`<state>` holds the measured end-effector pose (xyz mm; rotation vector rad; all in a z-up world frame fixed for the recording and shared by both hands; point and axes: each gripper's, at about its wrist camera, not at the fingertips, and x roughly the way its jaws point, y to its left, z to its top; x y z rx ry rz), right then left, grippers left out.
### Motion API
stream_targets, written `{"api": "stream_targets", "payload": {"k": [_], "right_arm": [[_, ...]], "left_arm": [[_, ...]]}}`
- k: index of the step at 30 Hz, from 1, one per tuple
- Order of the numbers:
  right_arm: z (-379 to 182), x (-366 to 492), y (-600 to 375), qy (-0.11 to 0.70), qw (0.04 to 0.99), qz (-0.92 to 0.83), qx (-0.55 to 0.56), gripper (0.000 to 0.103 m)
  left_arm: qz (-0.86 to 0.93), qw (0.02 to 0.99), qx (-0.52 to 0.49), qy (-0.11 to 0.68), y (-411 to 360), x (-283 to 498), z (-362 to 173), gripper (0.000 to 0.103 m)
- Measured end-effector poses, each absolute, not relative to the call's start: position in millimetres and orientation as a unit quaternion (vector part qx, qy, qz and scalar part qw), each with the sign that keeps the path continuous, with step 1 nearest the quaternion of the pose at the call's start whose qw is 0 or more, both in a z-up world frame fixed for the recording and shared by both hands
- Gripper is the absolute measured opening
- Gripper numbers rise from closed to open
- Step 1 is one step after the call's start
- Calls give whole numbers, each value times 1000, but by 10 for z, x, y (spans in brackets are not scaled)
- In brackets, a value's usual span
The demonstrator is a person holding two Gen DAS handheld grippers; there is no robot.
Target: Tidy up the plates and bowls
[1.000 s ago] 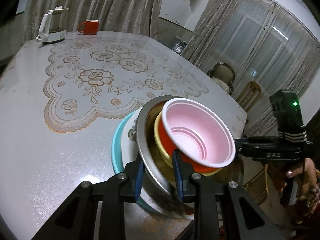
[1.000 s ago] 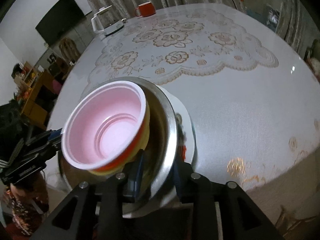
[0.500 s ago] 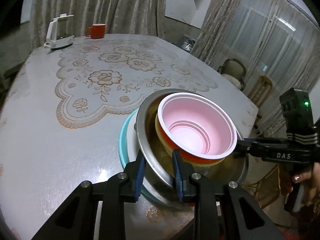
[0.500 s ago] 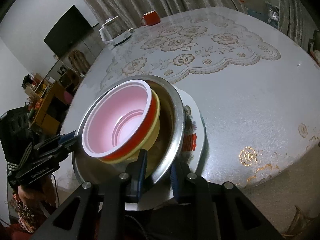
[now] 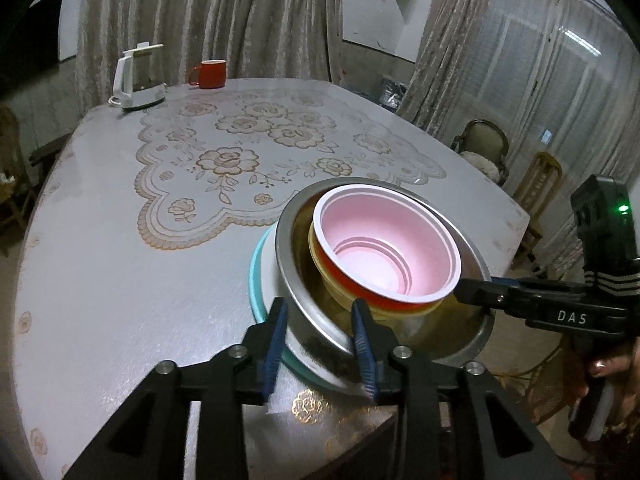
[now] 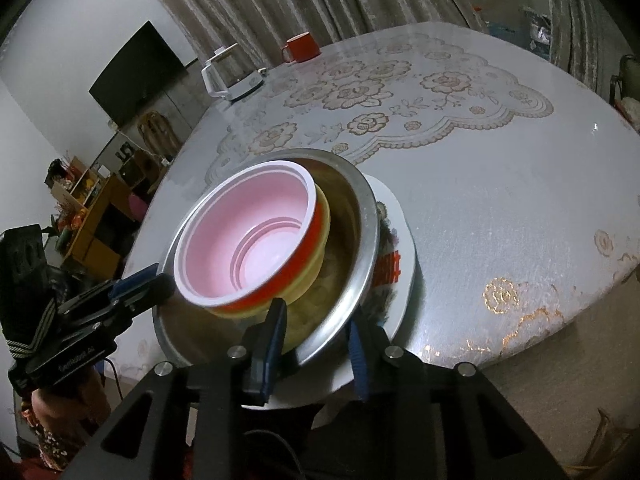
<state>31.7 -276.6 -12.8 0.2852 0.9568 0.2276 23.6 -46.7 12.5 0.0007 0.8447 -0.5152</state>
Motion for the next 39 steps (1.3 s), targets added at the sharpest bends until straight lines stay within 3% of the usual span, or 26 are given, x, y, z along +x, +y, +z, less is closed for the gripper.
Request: {"api": "stream_targets", "payload": {"k": [6,10,13,18,24,30,39], "right_arm": [[-81,171,-2721,437,884,106,129,32],[-76,75,-2710,427,888,106,135,34],[-54,2,-2673,419,893,103,125,35],[6,-137,-2599,403,905,96,100,36],[95,-471,-2387,328,944,26,0,47],[163,-705,-2316,288,957,17,-1,57],[140,-945,-2145,274,961,31,-5,59]], "left_arm": [[-238,884,-2,402,-423,109,140,58],[-235,887,3,397,-428,6,142,63],[-233,888,4,396,-429,-71,146,73],[-219,896,-1,387,-408,-207,179,100],[-197,905,22,377,-461,-367,233,103],[-187,911,22,368,-457,-486,260,103],[-135,935,-28,326,-178,-604,387,103]]}}
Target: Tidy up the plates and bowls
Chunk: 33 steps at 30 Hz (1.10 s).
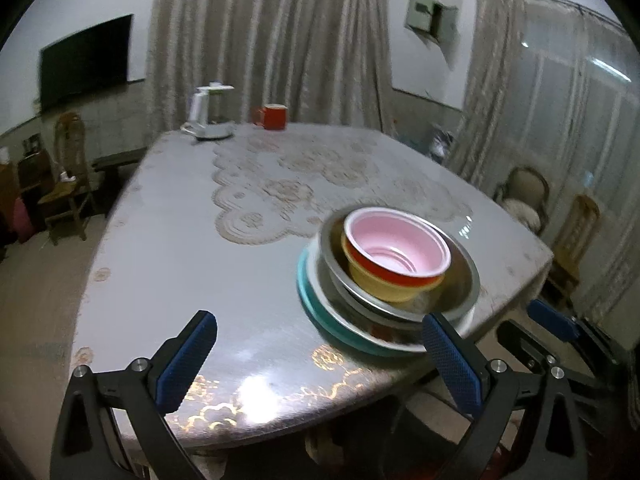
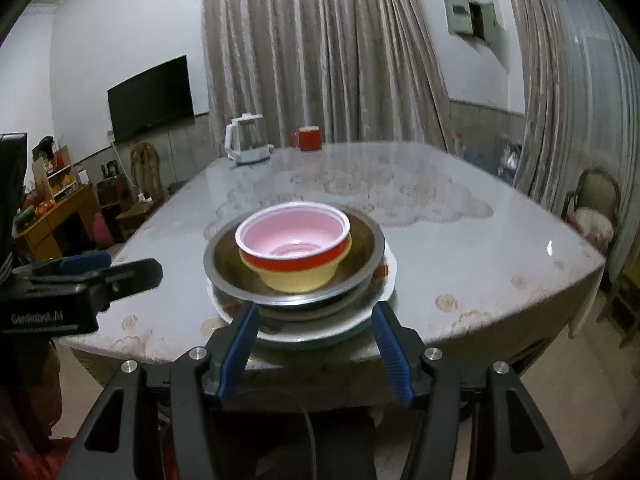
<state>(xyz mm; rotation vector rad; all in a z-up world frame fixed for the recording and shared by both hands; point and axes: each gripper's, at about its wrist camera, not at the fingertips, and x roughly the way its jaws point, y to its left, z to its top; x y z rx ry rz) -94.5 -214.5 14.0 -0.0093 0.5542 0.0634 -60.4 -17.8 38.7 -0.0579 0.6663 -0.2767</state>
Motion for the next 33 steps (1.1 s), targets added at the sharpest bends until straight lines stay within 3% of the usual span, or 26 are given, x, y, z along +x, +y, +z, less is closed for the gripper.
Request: {"api": "stream_targets", "payload": {"k": [17,33], "right_arm": [[120,-937,-2159,280,960,21,0,59],[92,-883,-2180,293,956,17,8,59]], "left_arm": [[-50,951,54,301,-269,-686,402,103],[-40,949,68,305,-294,-655,365,103]]}}
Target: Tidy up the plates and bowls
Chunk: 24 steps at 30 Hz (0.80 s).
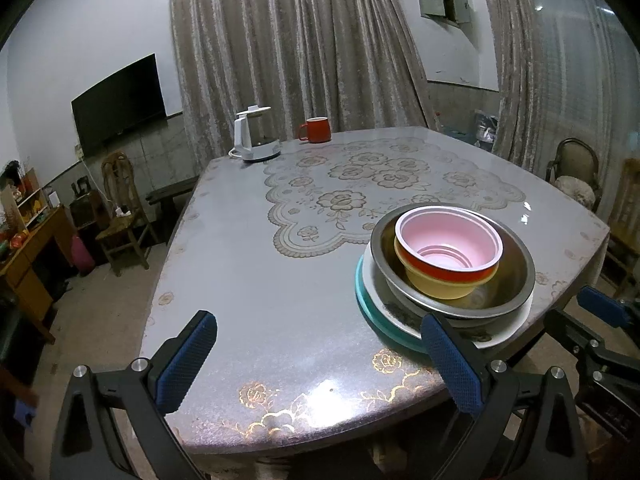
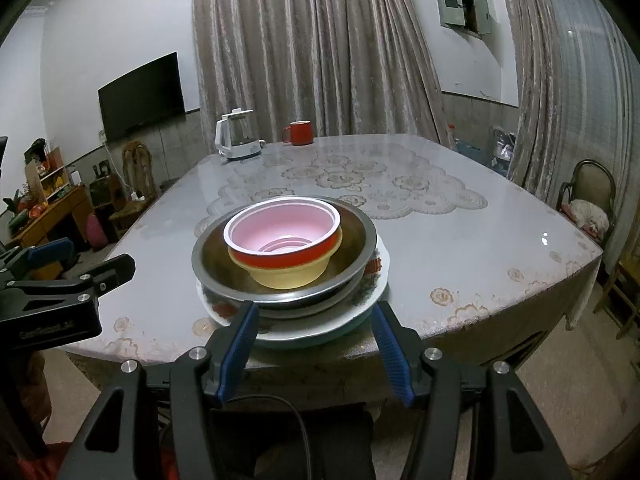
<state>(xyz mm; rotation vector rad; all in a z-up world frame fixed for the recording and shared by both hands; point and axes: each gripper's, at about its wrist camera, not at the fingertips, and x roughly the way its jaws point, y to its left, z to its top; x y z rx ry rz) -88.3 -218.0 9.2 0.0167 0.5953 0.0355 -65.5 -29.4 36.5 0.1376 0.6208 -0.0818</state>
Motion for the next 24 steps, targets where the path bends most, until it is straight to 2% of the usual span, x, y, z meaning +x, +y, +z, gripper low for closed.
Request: {"api": "stream_targets", "payload": {"k": [24], "right_arm": [[79,-850,-2188,298,954,18,10,59]], "left_arm": [[-41,946,69,313,-303,-612,334,103]]}}
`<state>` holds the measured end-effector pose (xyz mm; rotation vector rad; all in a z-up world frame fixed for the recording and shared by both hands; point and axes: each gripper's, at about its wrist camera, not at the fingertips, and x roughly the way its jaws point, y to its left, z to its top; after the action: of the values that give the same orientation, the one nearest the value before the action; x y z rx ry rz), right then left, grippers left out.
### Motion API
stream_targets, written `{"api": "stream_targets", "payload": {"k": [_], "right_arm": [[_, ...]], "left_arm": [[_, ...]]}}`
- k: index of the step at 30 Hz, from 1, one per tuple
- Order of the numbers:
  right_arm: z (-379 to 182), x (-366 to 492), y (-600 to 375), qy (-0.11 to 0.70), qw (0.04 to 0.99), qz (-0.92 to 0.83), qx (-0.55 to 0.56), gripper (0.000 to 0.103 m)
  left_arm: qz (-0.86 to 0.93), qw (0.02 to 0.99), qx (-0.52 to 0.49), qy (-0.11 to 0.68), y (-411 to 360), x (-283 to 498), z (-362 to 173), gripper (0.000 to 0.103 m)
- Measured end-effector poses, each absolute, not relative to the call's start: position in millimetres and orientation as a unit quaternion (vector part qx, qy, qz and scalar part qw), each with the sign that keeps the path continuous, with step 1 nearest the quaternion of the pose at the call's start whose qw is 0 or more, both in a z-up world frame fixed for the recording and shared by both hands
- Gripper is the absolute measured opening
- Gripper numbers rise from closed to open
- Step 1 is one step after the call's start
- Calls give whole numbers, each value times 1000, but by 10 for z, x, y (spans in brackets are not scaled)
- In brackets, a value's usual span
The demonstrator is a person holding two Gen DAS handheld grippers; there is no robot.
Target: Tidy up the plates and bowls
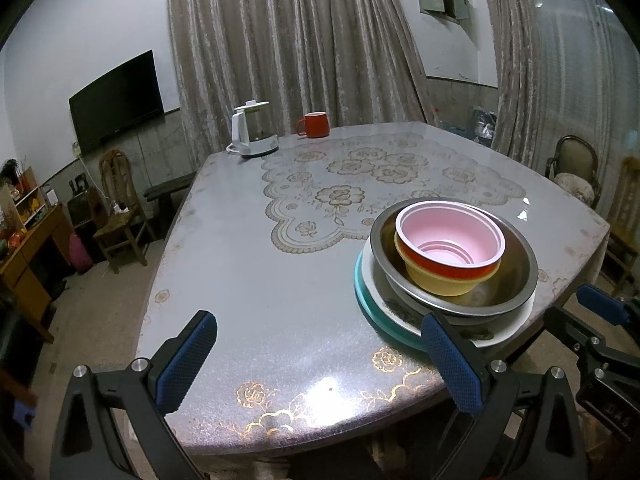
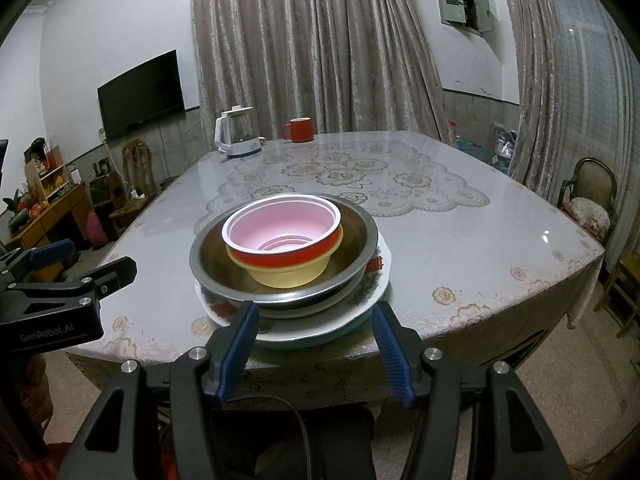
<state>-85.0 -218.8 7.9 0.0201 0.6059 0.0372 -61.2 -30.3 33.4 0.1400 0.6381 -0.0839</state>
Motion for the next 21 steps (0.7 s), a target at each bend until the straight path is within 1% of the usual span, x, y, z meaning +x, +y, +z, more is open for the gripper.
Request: {"api": "stream_targets", "payload": {"k": [13,21], "right_arm": [[66,-838,-2205,302,953,18,11,59],[59,-832,-2208,303,953,16,12,59]], "left_arm": [[-28,945,87,315,-338,-610,322,103],[-44,944,71,318,-295,-588,321,103]]}}
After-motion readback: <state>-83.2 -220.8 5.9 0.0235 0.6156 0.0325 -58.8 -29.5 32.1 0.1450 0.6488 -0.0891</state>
